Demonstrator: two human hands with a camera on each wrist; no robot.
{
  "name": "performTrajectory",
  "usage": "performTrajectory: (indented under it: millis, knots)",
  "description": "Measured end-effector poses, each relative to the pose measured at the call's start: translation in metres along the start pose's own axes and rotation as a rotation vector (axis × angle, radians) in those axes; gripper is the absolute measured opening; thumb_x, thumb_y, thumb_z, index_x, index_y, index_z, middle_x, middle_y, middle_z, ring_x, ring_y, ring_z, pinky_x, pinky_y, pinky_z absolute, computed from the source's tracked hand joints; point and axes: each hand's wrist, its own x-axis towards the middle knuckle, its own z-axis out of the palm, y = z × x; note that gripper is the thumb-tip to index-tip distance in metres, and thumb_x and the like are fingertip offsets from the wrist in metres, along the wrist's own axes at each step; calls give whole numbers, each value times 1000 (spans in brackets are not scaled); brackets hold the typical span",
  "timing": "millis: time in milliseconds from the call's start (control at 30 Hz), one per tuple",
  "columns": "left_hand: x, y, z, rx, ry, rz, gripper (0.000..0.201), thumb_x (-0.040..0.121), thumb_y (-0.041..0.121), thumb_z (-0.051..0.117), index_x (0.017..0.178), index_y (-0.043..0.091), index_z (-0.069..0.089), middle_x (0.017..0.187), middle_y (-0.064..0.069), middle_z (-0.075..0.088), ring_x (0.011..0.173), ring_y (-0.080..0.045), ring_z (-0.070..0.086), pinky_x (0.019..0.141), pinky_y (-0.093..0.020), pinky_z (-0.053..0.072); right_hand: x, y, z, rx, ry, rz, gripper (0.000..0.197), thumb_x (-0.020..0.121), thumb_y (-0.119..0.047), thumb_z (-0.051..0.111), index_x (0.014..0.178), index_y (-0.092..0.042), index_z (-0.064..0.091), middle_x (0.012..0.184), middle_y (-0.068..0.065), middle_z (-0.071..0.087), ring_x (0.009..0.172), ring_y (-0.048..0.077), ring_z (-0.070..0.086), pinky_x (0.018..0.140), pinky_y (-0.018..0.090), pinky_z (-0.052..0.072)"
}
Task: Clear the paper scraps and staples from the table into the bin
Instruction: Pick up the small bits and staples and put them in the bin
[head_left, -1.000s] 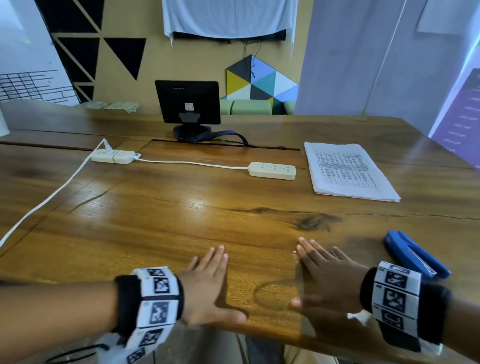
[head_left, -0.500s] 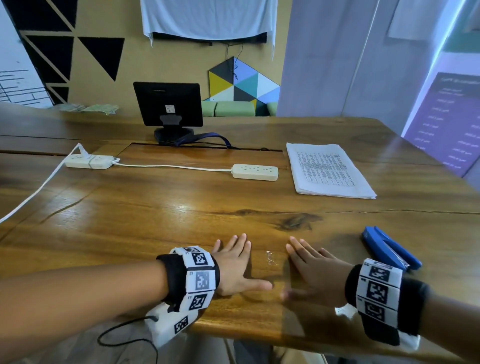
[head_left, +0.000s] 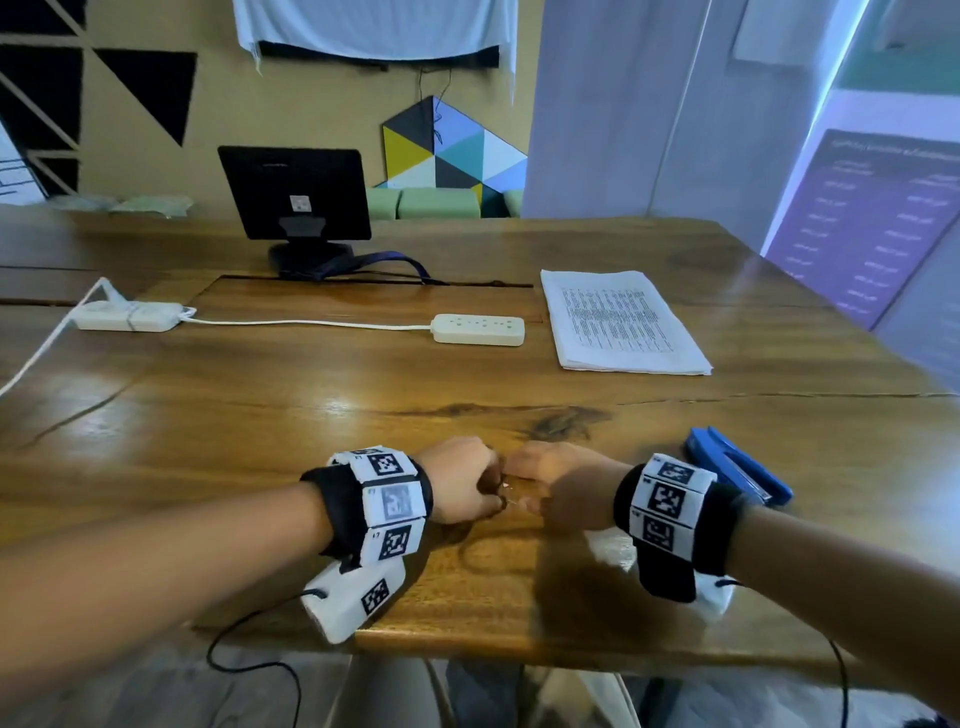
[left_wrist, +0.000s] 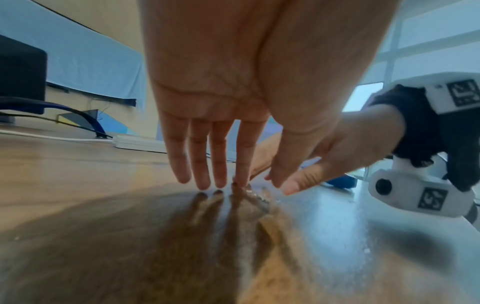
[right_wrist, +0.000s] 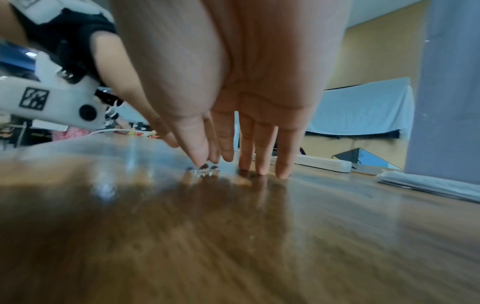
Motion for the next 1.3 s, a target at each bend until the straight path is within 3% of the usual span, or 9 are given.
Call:
performTrajectory:
  millis: [167, 333, 467, 700, 900, 967, 1067, 1233, 1300]
  knots:
    - [-1, -13, -4, -164, 36, -22, 21, 86, 23, 62, 106, 16, 64, 107, 0, 66, 97, -17, 61, 83, -29, 49, -6, 4, 8, 66, 28, -71, 35, 91, -12, 47, 124, -8, 57, 126, 11, 56, 115, 25, 53, 101, 35, 43]
    - [2, -14, -3, -172, 27, -50, 28, 81, 29, 70, 106, 18, 63, 104, 2, 63, 95, -15, 59, 82, -30, 48, -17, 27, 4, 204, 294, -62, 19, 85, -14, 63, 103, -14, 70, 100, -1, 66, 88, 14, 59, 85, 25, 47]
    - [10, -2, 1, -141, -20, -30, 43, 73, 39, 75, 107, 16, 61, 107, -2, 61, 97, -19, 56, 80, -31, 46, -19, 30, 5, 285, 182, 94, 31, 67, -38, 79, 86, -16, 67, 87, -3, 63, 80, 13, 57, 80, 27, 50]
    - [27, 14, -1, -192, 8, 9, 26, 70, 23, 80, 91, 13, 68, 90, -1, 67, 86, -18, 61, 77, -31, 48, -3, 12, -5, 352, 109, 196, 23, 65, -31, 80, 66, -31, 58, 72, -11, 58, 67, 7, 54, 68, 20, 46]
    - [21, -9, -6, -296, 39, -16, 25, 74, 11, 76, 93, 16, 61, 95, -2, 70, 89, -16, 66, 83, -34, 53, -5, 10, -11, 168, 60, 13, 40, 80, -18, 68, 120, -20, 62, 115, -1, 58, 101, 14, 52, 90, 20, 38]
    - [17, -17, -4, -296, 58, -22, 25, 73, 10, 76, 87, 21, 58, 93, 0, 69, 87, -15, 66, 83, -36, 54, -4, 4, -5, 125, 33, -33, 36, 85, -12, 59, 121, -13, 61, 111, 7, 61, 104, 24, 55, 97, 30, 42]
    - [12, -24, -2, -314, 65, -24, 26, 73, 9, 75, 84, 23, 56, 91, 0, 69, 86, -15, 66, 81, -35, 54, -5, -5, -2, 16, -61, -10, 27, 91, -12, 50, 113, -5, 63, 71, -2, 47, 83, 29, 54, 80, 32, 45]
    - [8, -21, 2, -344, 33, -10, 24, 76, 11, 73, 94, 19, 60, 93, -1, 69, 87, -15, 65, 79, -31, 51, -12, -5, 3, -65, 27, -175, 33, 96, -13, 43, 124, -16, 59, 119, 5, 60, 111, 19, 55, 96, 31, 47]
    - [9, -17, 4, -341, 15, 3, 23, 76, 12, 73, 95, 19, 60, 93, 0, 69, 88, -16, 65, 80, -31, 51, -13, -4, 6, 0, 66, -160, 30, 96, -14, 46, 121, -17, 62, 120, 4, 61, 111, 18, 56, 99, 30, 45]
